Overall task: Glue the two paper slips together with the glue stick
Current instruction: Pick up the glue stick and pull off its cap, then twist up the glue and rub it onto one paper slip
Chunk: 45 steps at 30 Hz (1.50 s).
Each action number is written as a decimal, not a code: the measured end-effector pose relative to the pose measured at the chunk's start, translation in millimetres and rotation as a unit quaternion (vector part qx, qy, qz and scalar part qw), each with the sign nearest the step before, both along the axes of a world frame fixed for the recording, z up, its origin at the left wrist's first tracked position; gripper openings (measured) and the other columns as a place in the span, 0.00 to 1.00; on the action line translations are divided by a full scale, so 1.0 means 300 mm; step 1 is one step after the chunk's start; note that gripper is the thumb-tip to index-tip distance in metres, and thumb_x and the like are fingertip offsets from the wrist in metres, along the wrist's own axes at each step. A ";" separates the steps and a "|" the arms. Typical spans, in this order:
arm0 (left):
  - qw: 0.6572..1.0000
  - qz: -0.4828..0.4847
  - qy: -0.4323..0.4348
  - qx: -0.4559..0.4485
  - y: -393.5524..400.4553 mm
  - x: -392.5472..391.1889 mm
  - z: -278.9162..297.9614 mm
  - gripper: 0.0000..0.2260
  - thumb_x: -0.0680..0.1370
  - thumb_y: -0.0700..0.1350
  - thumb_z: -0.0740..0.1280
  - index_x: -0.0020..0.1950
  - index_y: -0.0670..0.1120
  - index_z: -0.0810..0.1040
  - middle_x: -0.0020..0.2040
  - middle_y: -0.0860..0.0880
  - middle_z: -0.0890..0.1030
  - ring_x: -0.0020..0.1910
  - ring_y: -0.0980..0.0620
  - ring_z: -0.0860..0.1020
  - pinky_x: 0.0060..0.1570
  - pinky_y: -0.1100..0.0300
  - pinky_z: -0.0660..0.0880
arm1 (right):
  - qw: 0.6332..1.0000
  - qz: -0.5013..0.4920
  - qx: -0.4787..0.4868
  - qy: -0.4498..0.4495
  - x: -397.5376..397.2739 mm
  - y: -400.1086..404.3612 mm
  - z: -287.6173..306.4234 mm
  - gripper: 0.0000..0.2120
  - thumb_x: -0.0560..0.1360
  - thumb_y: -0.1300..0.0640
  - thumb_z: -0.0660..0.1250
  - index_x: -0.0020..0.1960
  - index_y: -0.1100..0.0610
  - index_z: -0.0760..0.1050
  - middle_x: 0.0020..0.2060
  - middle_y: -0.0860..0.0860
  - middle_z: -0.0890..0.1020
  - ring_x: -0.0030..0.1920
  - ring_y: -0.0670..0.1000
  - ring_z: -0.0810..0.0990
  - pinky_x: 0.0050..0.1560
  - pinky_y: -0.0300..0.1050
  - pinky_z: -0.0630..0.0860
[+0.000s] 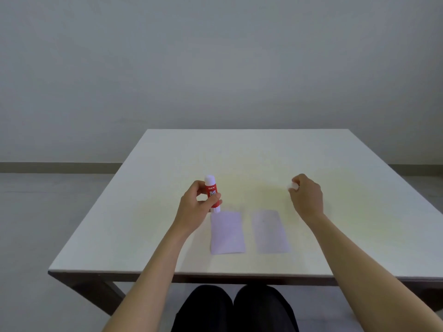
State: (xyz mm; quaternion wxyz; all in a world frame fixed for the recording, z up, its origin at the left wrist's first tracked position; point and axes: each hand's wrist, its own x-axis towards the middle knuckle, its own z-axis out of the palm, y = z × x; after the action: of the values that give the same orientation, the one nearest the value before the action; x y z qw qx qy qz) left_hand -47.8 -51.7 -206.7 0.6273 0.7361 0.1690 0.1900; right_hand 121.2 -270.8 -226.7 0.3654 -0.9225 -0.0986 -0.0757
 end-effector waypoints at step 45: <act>0.957 0.167 -0.122 -0.203 -0.093 0.076 0.157 0.05 0.72 0.46 0.74 0.42 0.47 0.79 0.47 0.46 0.82 0.59 0.45 0.80 0.65 0.49 0.72 | 0.820 0.301 0.382 0.301 -0.266 0.274 0.250 0.08 0.79 0.58 0.62 0.53 0.62 0.76 0.33 0.54 0.75 0.26 0.48 0.71 0.30 0.39 0.69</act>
State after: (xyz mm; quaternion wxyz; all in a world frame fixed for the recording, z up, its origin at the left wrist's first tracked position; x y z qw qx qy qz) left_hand -25.0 -79.5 -159.5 0.7386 0.5255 0.2470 0.3424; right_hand 41.3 -188.5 -151.7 0.7043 -0.6105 -0.2198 0.2879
